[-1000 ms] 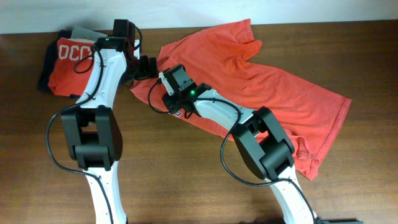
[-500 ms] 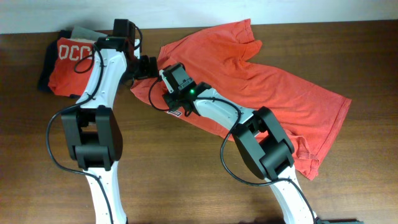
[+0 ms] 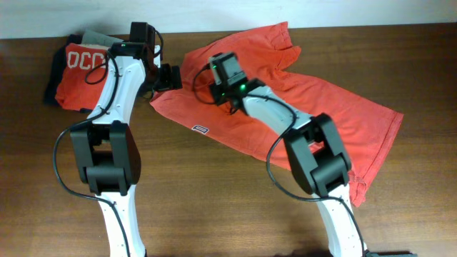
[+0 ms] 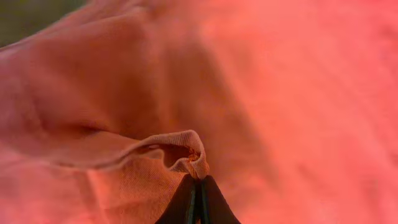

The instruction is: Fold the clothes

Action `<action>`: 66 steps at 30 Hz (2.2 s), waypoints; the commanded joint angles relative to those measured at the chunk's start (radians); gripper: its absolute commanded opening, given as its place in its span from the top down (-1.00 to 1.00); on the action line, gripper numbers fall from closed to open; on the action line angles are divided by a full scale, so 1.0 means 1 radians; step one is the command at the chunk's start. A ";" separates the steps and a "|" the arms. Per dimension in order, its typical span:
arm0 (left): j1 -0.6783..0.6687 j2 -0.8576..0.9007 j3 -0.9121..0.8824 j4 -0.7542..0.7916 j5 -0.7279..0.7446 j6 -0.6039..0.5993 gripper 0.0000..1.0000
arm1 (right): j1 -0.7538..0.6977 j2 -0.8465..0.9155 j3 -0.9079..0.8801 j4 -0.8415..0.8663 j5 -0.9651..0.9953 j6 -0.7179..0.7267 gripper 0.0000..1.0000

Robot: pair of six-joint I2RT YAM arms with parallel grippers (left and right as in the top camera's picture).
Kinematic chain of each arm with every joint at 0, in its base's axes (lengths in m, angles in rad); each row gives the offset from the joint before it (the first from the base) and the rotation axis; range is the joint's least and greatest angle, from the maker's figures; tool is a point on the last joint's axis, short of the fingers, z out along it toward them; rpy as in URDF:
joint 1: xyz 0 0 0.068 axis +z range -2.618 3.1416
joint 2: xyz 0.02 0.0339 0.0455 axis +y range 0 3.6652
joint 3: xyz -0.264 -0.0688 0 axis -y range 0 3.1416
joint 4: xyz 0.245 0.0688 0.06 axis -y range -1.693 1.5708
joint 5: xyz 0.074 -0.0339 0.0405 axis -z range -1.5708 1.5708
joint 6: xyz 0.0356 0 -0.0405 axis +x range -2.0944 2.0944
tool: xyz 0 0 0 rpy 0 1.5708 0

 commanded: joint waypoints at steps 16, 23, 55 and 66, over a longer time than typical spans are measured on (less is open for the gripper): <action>-0.002 -0.003 0.003 -0.001 0.008 0.009 -0.99 | -0.069 -0.011 0.025 0.097 0.083 -0.074 0.84; -0.002 -0.003 0.003 -0.001 0.008 0.009 -0.98 | -0.089 -0.011 0.025 0.089 0.106 -0.074 0.51; -0.002 -0.003 0.003 -0.001 0.008 0.009 -0.98 | 0.005 -0.031 0.026 -0.116 -0.189 -0.049 0.92; -0.002 -0.003 0.003 -0.001 0.008 0.009 -0.99 | 0.006 0.035 0.026 -0.063 -0.239 0.043 0.92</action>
